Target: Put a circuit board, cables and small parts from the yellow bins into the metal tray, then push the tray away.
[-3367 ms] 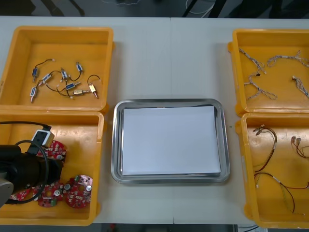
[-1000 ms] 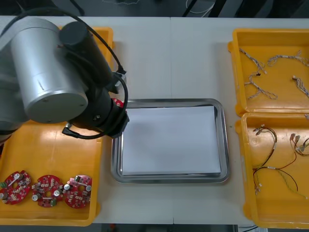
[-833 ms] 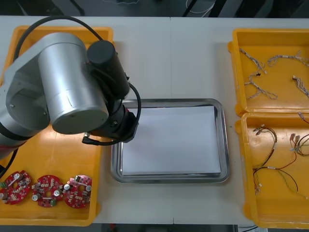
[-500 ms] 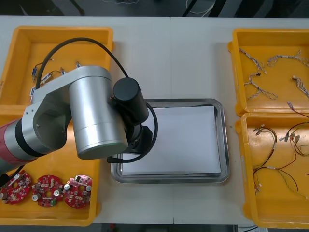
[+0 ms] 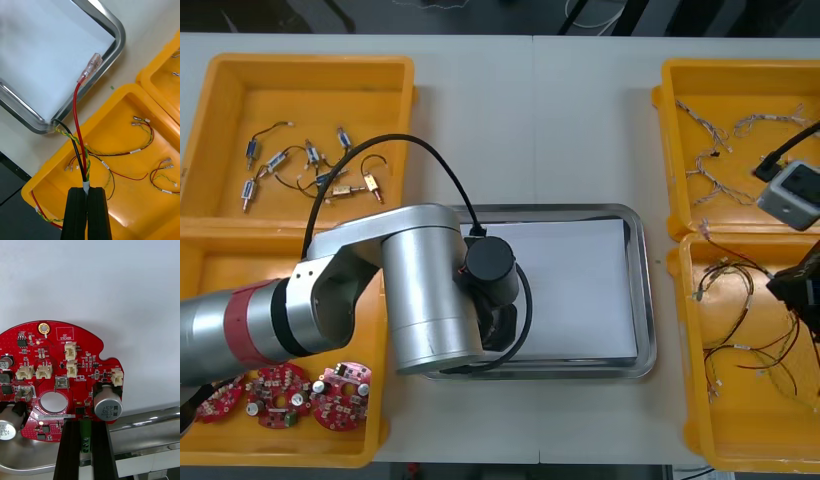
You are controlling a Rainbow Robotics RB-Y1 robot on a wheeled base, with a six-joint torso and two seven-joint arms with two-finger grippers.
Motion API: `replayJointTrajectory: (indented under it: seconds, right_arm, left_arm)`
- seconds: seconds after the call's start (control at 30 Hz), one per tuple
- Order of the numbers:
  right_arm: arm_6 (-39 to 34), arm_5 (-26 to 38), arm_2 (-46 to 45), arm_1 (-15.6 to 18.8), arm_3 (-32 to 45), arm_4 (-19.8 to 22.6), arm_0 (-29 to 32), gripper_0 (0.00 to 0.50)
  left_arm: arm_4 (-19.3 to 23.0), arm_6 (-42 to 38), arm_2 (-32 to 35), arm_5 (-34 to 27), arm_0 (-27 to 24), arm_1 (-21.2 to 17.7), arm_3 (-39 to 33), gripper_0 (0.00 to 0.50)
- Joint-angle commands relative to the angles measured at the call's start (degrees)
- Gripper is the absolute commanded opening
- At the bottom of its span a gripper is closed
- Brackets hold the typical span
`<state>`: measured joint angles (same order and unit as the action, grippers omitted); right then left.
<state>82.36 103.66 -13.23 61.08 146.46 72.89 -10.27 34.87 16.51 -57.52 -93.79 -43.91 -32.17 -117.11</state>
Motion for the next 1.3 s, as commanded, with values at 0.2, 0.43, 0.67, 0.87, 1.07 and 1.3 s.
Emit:
replayJointTrajectory:
  seconds: [0.2,0.43,0.67,0.87,1.07,1.3]
  right_arm:
    - [-1.33,-2.85,10.59,2.38,1.37,-2.40,-7.57,0.000]
    - [-1.33,-3.56,18.59,2.73,1.02,-5.04,-13.46,0.000]
    - [-1.24,-3.64,21.93,2.82,0.49,-5.57,-16.36,0.000]
    - [-0.89,-3.64,21.93,2.82,0.40,-5.04,-16.45,0.000]
    - [-0.71,-3.29,22.02,2.82,0.32,-5.04,-16.45,0.000]
    - [-0.45,-3.29,22.02,2.82,0.40,-4.95,-16.36,0.000]
  left_arm:
    - [-5.51,-2.27,-3.21,4.31,4.54,0.00,-0.93,0.000]
    - [-6.04,-2.80,-4.44,4.84,4.80,0.09,-0.93,0.000]
    - [-7.09,-3.41,-5.58,4.75,4.98,-0.09,-0.93,0.000]
    - [-8.94,-4.21,-5.58,4.93,5.68,-0.09,-1.10,0.327]
    - [-11.58,-5.08,-5.58,4.93,6.47,-0.09,-1.46,0.500]
    - [-12.02,-5.17,-5.14,4.22,6.47,-0.53,-2.86,0.500]
